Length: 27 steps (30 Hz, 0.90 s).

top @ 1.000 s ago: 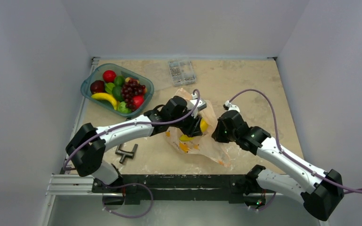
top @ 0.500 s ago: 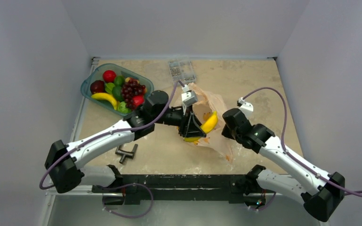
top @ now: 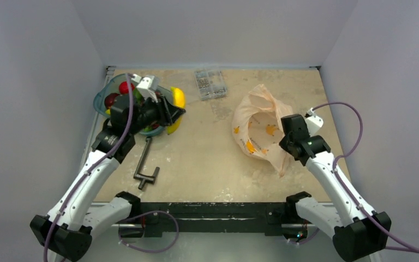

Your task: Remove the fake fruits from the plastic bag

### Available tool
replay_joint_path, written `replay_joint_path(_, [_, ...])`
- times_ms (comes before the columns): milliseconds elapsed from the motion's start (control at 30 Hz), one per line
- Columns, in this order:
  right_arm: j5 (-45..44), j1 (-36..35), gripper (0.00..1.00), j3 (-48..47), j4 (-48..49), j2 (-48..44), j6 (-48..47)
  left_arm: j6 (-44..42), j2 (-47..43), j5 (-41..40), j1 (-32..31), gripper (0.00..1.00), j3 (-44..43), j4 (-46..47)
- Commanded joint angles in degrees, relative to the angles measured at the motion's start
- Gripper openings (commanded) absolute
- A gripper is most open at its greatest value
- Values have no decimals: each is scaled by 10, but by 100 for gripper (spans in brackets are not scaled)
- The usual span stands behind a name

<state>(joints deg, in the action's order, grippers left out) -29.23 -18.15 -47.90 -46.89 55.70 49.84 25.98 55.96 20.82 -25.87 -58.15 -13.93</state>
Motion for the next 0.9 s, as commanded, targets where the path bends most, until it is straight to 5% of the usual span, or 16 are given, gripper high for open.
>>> replay_joint_path(0, [-40,20,0,-28,-34,-35,12,19,-19,-148,118,7,-17,-90])
replay_joint_path(267, [-131,31,0,-90,-74,-65,-8,54,82,-178,286,13,-53,-64])
replay_joint_path(500, [-49,31,3,-70,-57,-52,-29,29,249,-163,343,17,-146,-63])
replay_joint_path(667, [9,31,21,-59,-27,-79,-68,7,341,-158,366,25,-217,-74])
replay_joint_path(867, [92,31,60,-51,16,-106,-123,-31,450,-125,386,40,-300,-103])
